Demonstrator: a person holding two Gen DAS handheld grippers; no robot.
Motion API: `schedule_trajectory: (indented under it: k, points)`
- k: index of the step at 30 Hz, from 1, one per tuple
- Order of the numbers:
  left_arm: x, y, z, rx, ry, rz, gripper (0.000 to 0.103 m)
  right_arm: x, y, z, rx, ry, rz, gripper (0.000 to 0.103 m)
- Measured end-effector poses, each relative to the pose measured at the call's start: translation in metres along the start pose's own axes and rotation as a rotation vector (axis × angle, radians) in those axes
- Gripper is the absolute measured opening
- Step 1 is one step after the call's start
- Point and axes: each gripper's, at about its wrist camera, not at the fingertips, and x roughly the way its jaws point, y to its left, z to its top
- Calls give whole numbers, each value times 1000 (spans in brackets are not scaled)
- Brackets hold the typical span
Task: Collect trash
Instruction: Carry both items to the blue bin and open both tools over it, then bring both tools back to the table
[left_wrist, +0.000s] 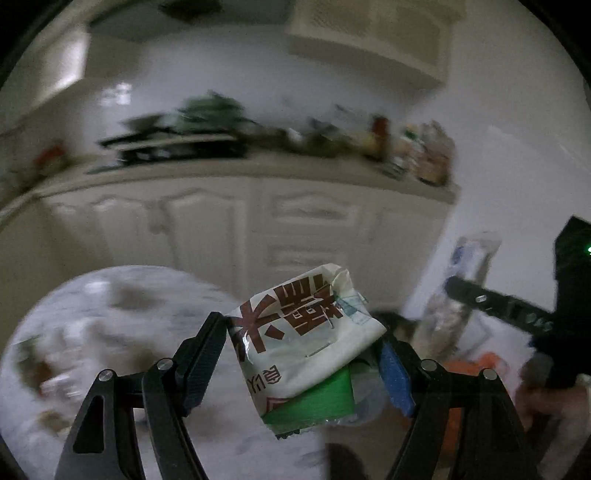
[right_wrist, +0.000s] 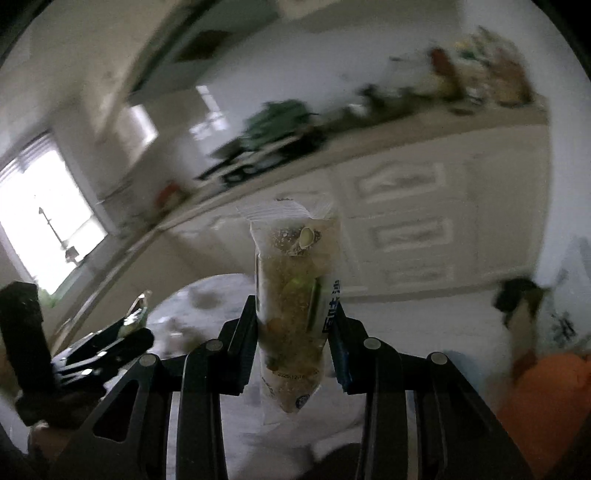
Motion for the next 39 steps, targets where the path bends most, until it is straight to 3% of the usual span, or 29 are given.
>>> schedule_trajectory:
  k: [5,14,17,19,21,24,29,39]
  points:
    - [103,-50,12,94,141,-98,73,29,-79,-7,99,61,-113,35]
    - [292,-90,16,199,437,-124,73,112,-189,-30,223,216,-198,36]
    - [347,-100,19,235,526,-109,75,134,-218,-44,294,273,-226,41]
    - [375,-107,21,246,576,-87,77,140,-232,-50,331,298,-243,56]
    - [395,-117,27,264,601,-88,86,140,-241,-54,359,299,-254,66]
    - [387,-129,31,282,562,-60,98,127,-243,-59,386,276,-267,78]
    - [356,-138,33,287,512,-39,101,98,-233,-57,410,208,-288,102]
    - [200,-106,41,241,297,-27,102,28,-168,-40,375,86,-298,103]
